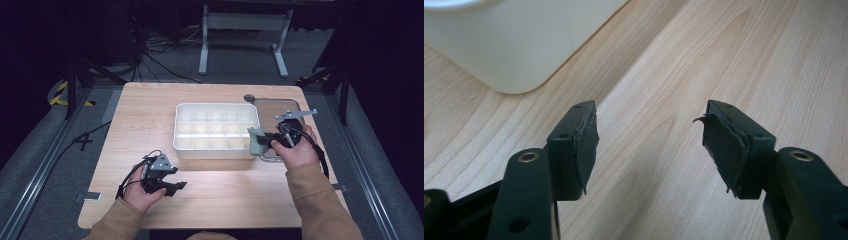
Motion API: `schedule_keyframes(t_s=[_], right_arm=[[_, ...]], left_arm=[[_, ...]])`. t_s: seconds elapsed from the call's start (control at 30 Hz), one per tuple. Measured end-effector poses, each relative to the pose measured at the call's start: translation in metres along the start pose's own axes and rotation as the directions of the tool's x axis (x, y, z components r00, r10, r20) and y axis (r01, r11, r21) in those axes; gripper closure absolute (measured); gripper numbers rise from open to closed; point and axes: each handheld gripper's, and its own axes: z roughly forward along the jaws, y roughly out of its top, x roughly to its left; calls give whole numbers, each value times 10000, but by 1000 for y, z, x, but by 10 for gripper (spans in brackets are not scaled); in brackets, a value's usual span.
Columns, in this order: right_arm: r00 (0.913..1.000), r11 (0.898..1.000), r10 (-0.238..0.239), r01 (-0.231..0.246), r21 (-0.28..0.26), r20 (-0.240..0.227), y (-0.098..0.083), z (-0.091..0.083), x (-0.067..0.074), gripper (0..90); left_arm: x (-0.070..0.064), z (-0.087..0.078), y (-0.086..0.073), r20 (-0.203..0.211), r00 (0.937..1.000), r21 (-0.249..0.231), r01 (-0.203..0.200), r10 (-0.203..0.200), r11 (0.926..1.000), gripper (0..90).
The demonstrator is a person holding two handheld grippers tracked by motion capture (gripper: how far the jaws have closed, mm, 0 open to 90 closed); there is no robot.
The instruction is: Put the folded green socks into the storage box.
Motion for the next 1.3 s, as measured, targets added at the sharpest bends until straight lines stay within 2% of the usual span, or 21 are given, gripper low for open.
schedule_keyframes(t_s=[0.33, 0.53, 0.7, 1.07, 1.13, 1.3], right_arm=[[9993, 9993, -360, 361, -89, 119, 16, 2, -2, 738], [9976, 9979, -640, 637, 98, 268, 24, 4, -5, 737], [9973, 9976, -681, 678, 142, 260, 31, 8, -7, 737], [9923, 9903, -1204, 1179, 733, 299, 42, 18, -14, 735], [9910, 9884, -1281, 1244, 876, 377, 44, 20, -16, 735], [9865, 9828, -1570, 1515, 1058, 459, 46, 27, -17, 735]], left_arm=[[2, -4, -4, -141, 9999, 3, 19, -19, 10000, 398], [1, -2, -4, -183, 9998, 27, 19, -18, 10000, 399], [1, -2, -6, -265, 9996, 33, 55, -54, 10000, 397], [0, -9, -13, -331, 9992, -30, 225, -226, 9997, 389], [0, -9, -15, -381, 9991, 18, 171, -170, 9999, 388], [-1, -17, -22, -614, 9973, -74, 408, -412, 9991, 388]])
